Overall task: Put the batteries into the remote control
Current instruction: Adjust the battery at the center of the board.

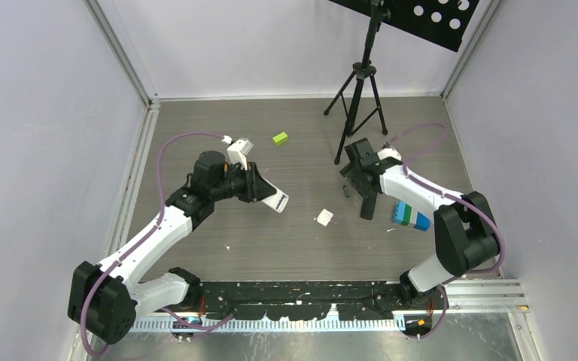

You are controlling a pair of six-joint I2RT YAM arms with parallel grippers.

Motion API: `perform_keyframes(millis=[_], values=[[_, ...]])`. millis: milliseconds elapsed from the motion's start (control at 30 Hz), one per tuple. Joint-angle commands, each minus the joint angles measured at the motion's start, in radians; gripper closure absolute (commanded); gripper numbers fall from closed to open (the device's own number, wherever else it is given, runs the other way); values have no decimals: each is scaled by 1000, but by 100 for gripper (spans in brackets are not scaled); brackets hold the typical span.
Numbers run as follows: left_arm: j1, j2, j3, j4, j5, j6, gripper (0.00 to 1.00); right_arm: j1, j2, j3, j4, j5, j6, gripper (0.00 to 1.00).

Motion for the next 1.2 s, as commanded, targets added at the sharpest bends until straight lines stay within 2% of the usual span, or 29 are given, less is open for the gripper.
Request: perform_keyframes(millis=[0,167,333,467,633,867,933,1067,1100,1167], values=[[3,-38,6,42,-2,11,100,2,33,98,112,-72,-499,35],[3,-38,12,38,-2,9,100,2,120,182,58,-199,-726,36],[5,-46,20,22,-2,8,100,2,179,231,-39,-118,-805,38],[5,-48,20,15,-4,8,100,2,218,250,-58,-147,-837,45],[5,-46,20,14,-4,7,100,2,297,302,-130,-151,-798,59],[5,-59,16,12,-3,5,100,1,311,284,-130,-158,-757,63],[5,-65,14,11,-1,4,100,0,320,279,-130,-159,-733,69],[4,-89,21,-6,-7,13,100,-8,274,211,-51,-155,-599,95],[4,-97,29,-19,-10,20,100,-8,247,175,-15,-170,-545,99],[5,-112,50,-50,-25,36,100,-8,215,130,43,-164,-417,99]])
